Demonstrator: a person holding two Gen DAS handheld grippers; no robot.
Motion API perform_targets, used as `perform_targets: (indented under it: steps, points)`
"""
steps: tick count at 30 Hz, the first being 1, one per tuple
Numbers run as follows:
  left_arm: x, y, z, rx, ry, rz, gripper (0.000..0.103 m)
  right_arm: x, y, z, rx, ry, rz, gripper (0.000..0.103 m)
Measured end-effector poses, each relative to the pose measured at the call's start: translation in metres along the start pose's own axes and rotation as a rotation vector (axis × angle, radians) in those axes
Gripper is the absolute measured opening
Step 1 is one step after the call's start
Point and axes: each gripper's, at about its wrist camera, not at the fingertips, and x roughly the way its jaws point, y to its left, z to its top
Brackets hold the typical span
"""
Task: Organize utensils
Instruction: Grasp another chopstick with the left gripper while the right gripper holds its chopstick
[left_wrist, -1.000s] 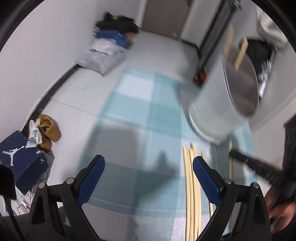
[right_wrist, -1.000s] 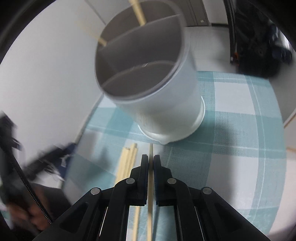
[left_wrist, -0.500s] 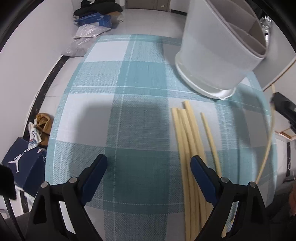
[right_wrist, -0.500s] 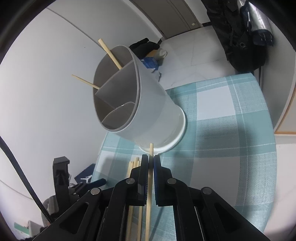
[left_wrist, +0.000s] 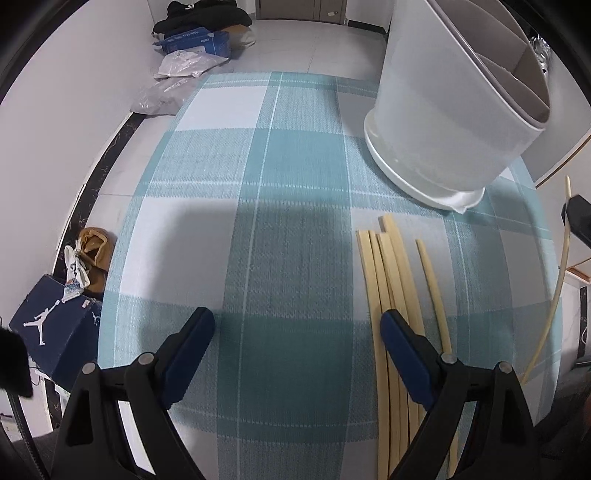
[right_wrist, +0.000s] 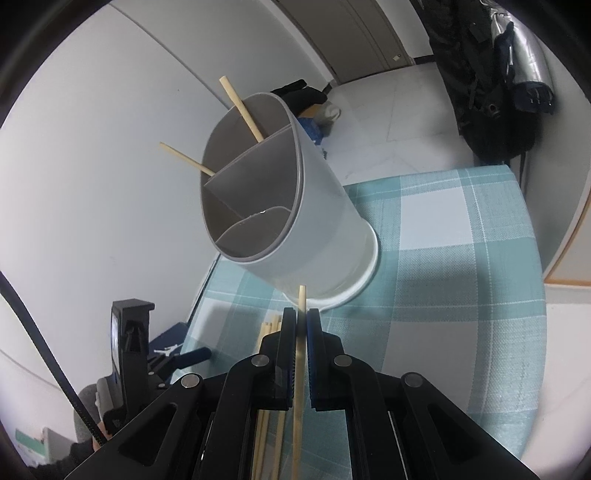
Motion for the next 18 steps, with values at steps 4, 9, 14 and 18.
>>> perform_targets:
  steps: [4, 9, 14, 18]
  points:
    - [0.002, 0.005, 0.006, -0.025, -0.006, 0.026, 0.090, -0.005, 0.003, -0.001, -0.007, 0.001, -0.001, 0.005]
    - [0.004, 0.002, 0.013, -0.033, 0.002, 0.023, 0.084, -0.004, 0.000, 0.001, 0.005, 0.001, -0.003, 0.005]
    - [0.003, -0.009, 0.012, 0.020, -0.005, 0.033, 0.083, -0.002, -0.001, 0.004, 0.003, 0.000, -0.003, 0.005]
    - [0.002, -0.002, 0.012, 0.032, 0.002, 0.038, 0.083, -0.001, -0.002, 0.006, -0.002, 0.000, -0.005, 0.005]
